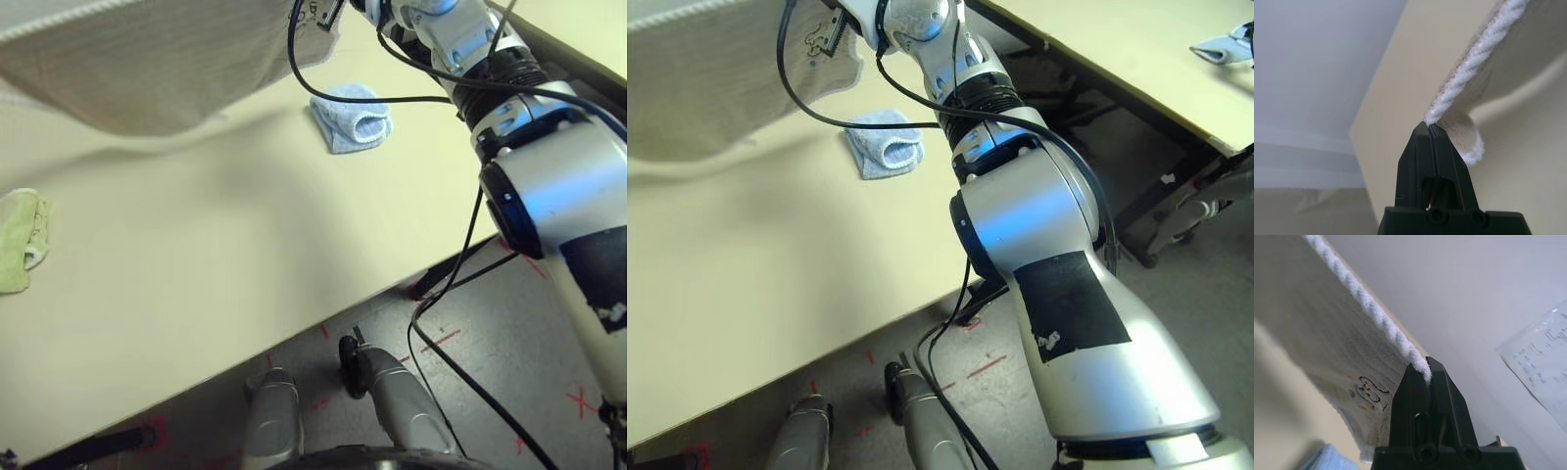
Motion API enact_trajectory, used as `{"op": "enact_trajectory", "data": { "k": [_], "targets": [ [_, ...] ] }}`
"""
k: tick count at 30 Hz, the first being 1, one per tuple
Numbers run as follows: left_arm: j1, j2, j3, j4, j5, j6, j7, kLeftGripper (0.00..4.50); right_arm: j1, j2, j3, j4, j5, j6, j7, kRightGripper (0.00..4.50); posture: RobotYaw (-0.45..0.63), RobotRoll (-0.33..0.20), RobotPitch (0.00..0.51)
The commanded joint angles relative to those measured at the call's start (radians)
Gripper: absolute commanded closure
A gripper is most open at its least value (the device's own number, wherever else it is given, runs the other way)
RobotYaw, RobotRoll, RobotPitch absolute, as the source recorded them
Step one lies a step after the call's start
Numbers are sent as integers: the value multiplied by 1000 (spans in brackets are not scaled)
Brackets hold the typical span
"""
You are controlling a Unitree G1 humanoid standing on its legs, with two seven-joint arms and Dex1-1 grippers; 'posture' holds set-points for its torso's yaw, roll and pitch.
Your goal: Fold the towel and set it aside.
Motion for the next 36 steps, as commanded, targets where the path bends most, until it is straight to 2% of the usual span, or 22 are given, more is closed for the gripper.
{"op": "enact_trajectory", "data": {
  "k": [1, 2, 4, 7, 9, 11, 15, 19, 23, 30, 33, 36],
  "targets": [
    [242, 57, 66, -45, -41, 44, -91, 4500, 94, -19, 2, 15, -58, -34, 105, 4462, -13, 0, 215],
    [356, 68, 112, -89, -64, 50, -112, 4500, 120, -20, 11, 12, -75, -48, 136, 4462, -12, 0, 216],
    [665, 48, 299, -229, -92, 99, -165, 4500, 187, -27, 51, 1, -129, -111, 202, 4462, -10, 0, 220],
    [1051, -72, 614, -516, -64, 218, -239, 4500, 265, -41, 101, -14, -195, -196, 282, 4462, -6, 0, 223],
    [1247, -174, 757, -724, -53, 310, -286, 4500, 316, -47, 117, -23, -212, -239, 364, 4462, -1, 0, 225],
    [1375, -242, 832, -859, -51, 364, -315, 4500, 352, -48, 117, -30, -209, -265, 452, 4462, -1, 0, 225],
    [1505, -299, 900, -991, -49, 417, -330, 4500, 398, -59, 123, -46, -208, -307, 603, 4462, 13, 0, 226],
    [1604, -340, 950, -1086, -72, 458, -367, 4500, 437, -69, 95, -74, -152, -252, 829, 4462, 12, 0, 228],
    [1651, -361, 969, -1127, -79, 468, -376, 4500, 466, -83, 97, -109, -148, -245, 887, 4462, 7, 0, 228],
    [1778, -455, 973, -1250, -78, 497, -379, 4500, 529, -106, 108, -167, -149, -224, 951, 4462, 8, 0, 229],
    [1848, -519, 966, -1355, -100, 555, -387, 4500, 544, -105, 104, -191, -137, -208, 981, 4462, 13, 0, 226],
    [1907, -551, 972, -1423, -121, 613, -397, 4500, 548, -106, 105, -207, -131, -196, 1000, 4462, 13, 0, 226]
  ]
}}
